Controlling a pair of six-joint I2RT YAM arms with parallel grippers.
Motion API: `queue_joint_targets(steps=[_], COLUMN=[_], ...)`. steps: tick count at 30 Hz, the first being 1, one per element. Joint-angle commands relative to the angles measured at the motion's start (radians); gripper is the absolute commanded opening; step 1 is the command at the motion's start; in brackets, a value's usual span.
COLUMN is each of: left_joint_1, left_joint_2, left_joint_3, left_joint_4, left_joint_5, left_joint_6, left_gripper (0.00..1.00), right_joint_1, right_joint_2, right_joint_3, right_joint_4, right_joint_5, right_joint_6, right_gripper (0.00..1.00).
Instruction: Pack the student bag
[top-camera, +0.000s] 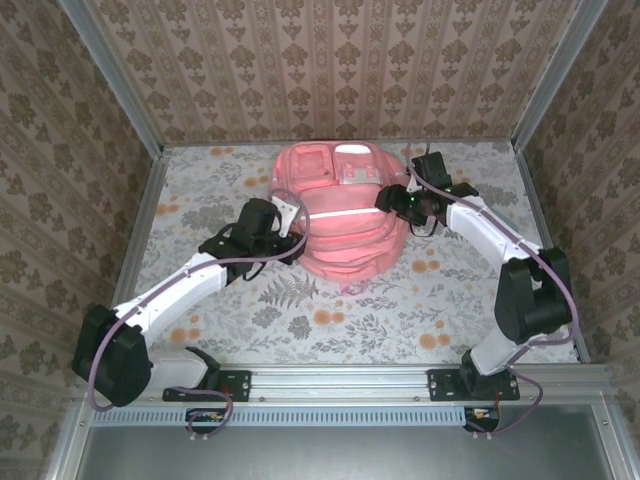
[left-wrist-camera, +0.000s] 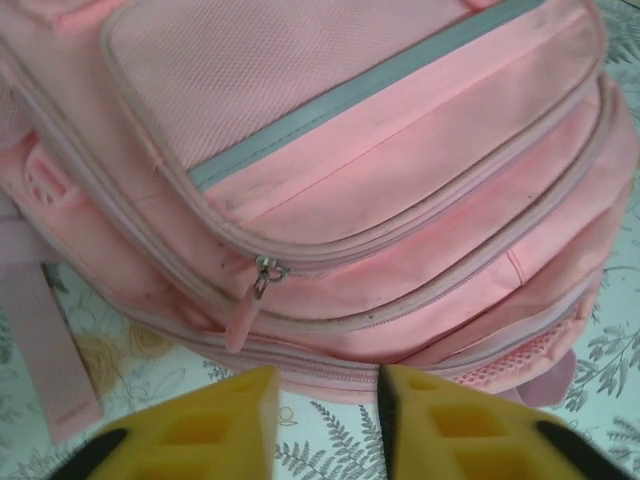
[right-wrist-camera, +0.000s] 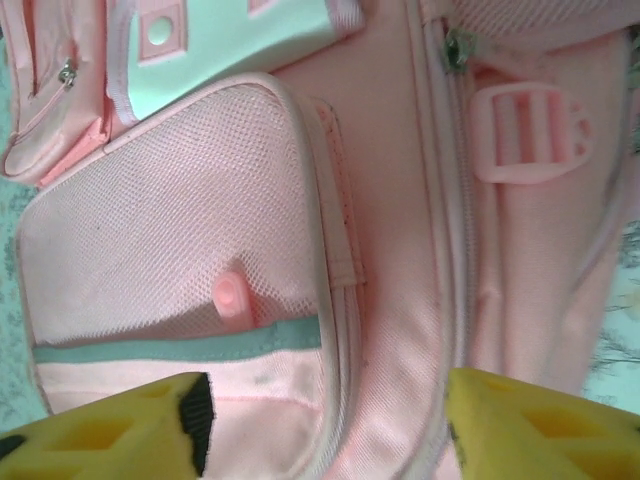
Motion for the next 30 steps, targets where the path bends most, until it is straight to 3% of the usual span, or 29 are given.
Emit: queue_joint_targets(steps=[1,7,11,20,30], left_joint_1=[0.0,0.0,0.004,0.046,0.075], left_joint_2=[0.044,0.127,0.149,0.119,0.089], left_joint_3=[0.059,0.18,0.218,0.193,0.158], left_joint_4=[-0.047,-0.059,-0.073,-0.077,-0.072], left_joint_5=[-0.029,-0.093,-0.155,-0.138,-0.084], left_joint_6=[0.009,-0.007,-0.046,-0.06,-0.056], left_gripper=[0.44,0.68,0.77,0.96,0.99], right_joint_1=[-0.011,-0.109,-0.221,-0.374,-0.434], right_joint_2=[-0.083,-0.087,-0.012,0.283,0.51], right_joint_3=[-0.021,-0.024,0.025,0.333,0.599], right_joint_4=[-0.063,-0.117,-0.138,-0.185,-0.438], right_joint_5=[0.158,0.418,0.487,0.434,0.431], right_joint_6=[-0.046,-0.114,-0.13,-0.306,-0.635], right_gripper=[0.73,0.87,0.89,0.99,0.99])
